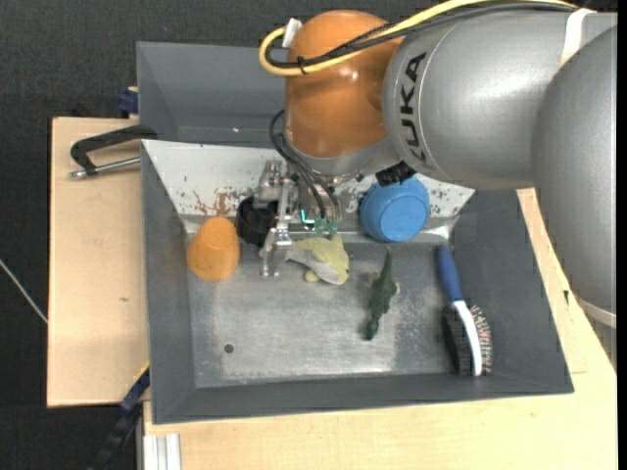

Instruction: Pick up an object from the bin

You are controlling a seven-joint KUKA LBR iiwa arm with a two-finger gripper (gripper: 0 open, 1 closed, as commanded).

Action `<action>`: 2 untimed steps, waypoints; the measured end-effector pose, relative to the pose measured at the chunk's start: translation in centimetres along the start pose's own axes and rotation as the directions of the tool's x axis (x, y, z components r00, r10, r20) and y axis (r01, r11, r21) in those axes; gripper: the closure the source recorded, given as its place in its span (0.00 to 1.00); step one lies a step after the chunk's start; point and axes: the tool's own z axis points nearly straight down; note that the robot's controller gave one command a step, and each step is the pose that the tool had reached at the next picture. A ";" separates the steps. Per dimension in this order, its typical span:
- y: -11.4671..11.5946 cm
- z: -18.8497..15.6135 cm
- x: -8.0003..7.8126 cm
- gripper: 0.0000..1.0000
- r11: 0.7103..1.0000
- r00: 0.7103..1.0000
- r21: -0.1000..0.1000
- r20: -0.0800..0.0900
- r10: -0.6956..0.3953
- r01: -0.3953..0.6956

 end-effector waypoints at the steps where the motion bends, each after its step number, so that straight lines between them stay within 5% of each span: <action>1: -1.8 11.1 -0.3 0.00 0.994 0.994 -0.004 0.010 0.107 -0.107; 2: -1.8 10.7 -0.6 1.00 0.994 0.994 -0.006 0.019 0.108 -0.108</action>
Offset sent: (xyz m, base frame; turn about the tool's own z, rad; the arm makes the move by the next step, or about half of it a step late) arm 0.0014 -0.0187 -0.1116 0.1074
